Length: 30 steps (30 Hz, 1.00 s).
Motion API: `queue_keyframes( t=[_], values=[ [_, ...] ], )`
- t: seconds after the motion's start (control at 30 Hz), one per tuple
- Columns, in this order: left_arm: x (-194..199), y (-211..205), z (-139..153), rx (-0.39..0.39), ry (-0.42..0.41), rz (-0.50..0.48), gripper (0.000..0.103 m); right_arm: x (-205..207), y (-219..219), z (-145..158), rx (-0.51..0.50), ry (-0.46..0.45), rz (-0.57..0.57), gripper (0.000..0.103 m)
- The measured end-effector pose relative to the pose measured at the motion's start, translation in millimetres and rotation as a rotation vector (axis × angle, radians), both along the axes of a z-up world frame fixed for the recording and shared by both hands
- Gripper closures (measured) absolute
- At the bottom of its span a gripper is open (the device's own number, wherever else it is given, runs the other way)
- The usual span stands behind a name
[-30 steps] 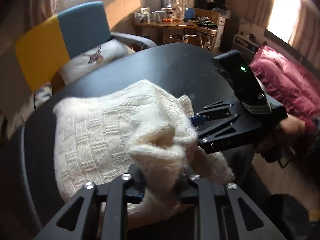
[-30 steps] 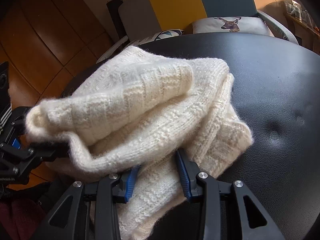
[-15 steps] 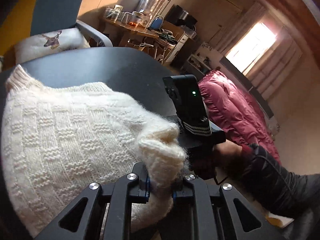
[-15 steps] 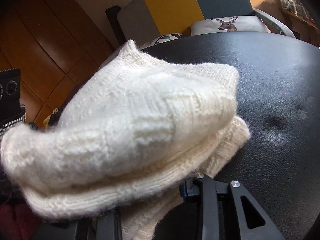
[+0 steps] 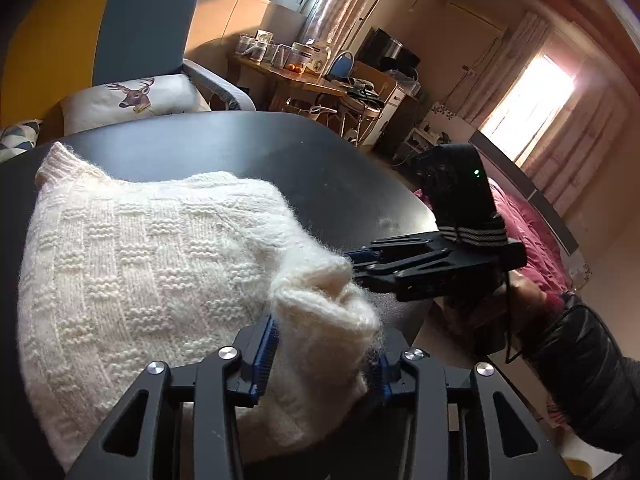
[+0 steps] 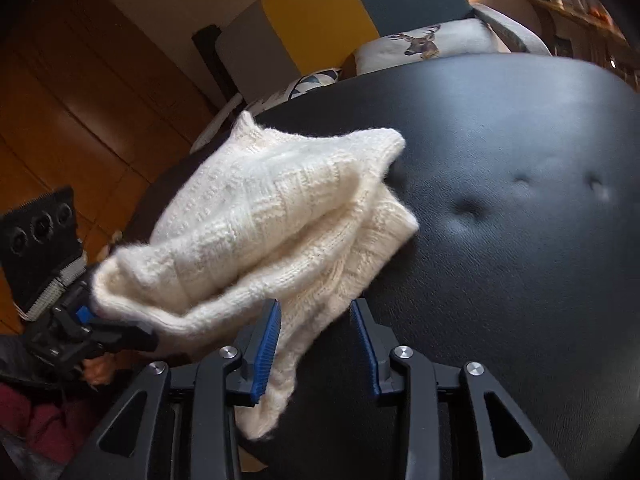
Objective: Fold clothes
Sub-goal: 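Fold the sweater end over with the left gripper toward the right gripper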
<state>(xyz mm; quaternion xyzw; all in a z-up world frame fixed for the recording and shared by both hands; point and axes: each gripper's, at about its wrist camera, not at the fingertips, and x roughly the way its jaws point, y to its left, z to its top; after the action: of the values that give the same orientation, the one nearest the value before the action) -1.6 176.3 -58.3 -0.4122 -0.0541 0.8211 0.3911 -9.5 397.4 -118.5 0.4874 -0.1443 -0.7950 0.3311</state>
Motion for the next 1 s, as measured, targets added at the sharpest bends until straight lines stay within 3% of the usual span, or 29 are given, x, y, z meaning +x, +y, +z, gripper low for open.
queue_keyframes(
  t=[0.1, 0.2, 0.33, 0.43, 0.57, 0.67, 0.77, 0.8, 0.87, 1.0],
  values=[
    [7, 5, -1, -0.012, 0.025, -0.002, 0.048, 1, 32, 4, -0.213, -0.091, -0.100, 0.062],
    [12, 10, -4, -0.023, 0.039, -0.004, 0.043, -15, 31, -4, -0.429, -0.190, -0.113, 0.061],
    [20, 17, -5, -0.058, 0.088, -0.008, 0.040, -43, 2, -18, -0.475, -0.286, -0.105, 0.061],
    [22, 19, -6, -0.063, 0.111, -0.005, 0.037, -58, -16, -26, -0.410, -0.304, -0.129, 0.061],
    [31, 16, -2, -0.087, 0.193, 0.015, 0.037, -62, -40, -21, -0.186, -0.224, -0.121, 0.087],
    [39, 2, 7, -0.080, 0.280, 0.074, 0.035, -58, -48, 22, -0.103, -0.085, -0.075, 0.090],
    [32, -9, -4, -0.092, 0.220, 0.084, 0.028, -56, -42, 56, -0.080, 0.042, -0.055, 0.090],
    [27, -10, -14, -0.089, 0.164, 0.064, 0.028, -55, -40, 67, -0.073, 0.084, -0.049, 0.090],
    [22, -8, -35, -0.087, 0.054, 0.015, 0.028, -69, -45, 39, 0.066, 0.019, -0.063, 0.091],
    [32, 2, -38, -0.091, 0.062, -0.076, 0.024, -76, -40, -25, 0.168, -0.125, -0.096, 0.091]
  ],
)
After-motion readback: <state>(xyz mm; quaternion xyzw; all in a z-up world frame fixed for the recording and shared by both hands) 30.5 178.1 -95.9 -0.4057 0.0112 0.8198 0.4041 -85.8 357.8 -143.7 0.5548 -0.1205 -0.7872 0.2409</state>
